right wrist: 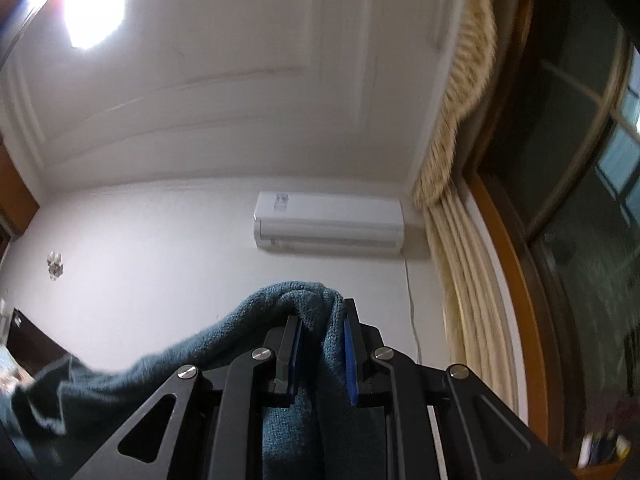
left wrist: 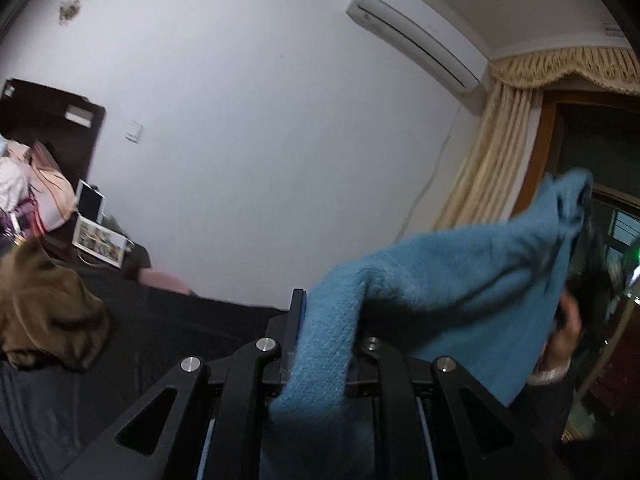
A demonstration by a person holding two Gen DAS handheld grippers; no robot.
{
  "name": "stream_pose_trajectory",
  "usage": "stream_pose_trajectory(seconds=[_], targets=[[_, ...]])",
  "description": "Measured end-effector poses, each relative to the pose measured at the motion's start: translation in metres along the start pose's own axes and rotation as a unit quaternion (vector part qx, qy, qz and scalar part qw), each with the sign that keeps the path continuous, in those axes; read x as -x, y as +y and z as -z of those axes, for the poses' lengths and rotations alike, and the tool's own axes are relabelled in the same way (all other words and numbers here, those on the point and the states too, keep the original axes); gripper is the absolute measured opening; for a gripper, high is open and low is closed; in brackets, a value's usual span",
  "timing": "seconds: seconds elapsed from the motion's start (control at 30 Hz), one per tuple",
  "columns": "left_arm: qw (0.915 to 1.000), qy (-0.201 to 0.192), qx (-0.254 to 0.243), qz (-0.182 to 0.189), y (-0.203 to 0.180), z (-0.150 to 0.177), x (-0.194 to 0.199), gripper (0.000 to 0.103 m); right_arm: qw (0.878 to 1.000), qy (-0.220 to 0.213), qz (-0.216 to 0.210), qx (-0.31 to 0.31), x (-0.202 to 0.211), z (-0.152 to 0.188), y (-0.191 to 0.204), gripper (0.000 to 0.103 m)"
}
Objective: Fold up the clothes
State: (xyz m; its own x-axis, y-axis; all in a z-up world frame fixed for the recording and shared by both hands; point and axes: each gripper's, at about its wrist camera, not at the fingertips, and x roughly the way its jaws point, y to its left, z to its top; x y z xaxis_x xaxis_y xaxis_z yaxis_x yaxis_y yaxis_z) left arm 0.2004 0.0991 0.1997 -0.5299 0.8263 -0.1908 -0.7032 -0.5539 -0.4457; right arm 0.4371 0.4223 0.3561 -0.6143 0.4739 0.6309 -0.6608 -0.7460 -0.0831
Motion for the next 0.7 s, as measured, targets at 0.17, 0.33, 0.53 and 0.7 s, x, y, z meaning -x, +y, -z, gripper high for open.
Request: stream_pose_trajectory(seconds=[0.17, 0.33, 0.53, 0.7], targets=[[0.9995, 0.023, -0.014, 0.015, -0.01, 0.022, -0.019, 0.016, 0.999, -0.032, -0.001, 0.022, -0.008, -0.019, 0.011, 0.018], [0.9998, 0.01, -0.019, 0.003, -0.007, 0.019, -0.018, 0.014, 0.999, -0.024, 0.006, 0.033, -0.007, -0.02, 0.016, 0.018], [0.9949, -0.08, -0.047, -0.039, -0.009, -0.016, 0.022, 0.014, 0.999, 0.027, 0.021, 0.021, -0.007, 0.001, 0.004, 0.018], [0.9813, -0.159, -0.086, -0.067, -0.024, -0.046, 0.062, 0.014, 0.996, 0.08, 0.03, 0.021, -0.003, 0.034, -0.001, 0.018]])
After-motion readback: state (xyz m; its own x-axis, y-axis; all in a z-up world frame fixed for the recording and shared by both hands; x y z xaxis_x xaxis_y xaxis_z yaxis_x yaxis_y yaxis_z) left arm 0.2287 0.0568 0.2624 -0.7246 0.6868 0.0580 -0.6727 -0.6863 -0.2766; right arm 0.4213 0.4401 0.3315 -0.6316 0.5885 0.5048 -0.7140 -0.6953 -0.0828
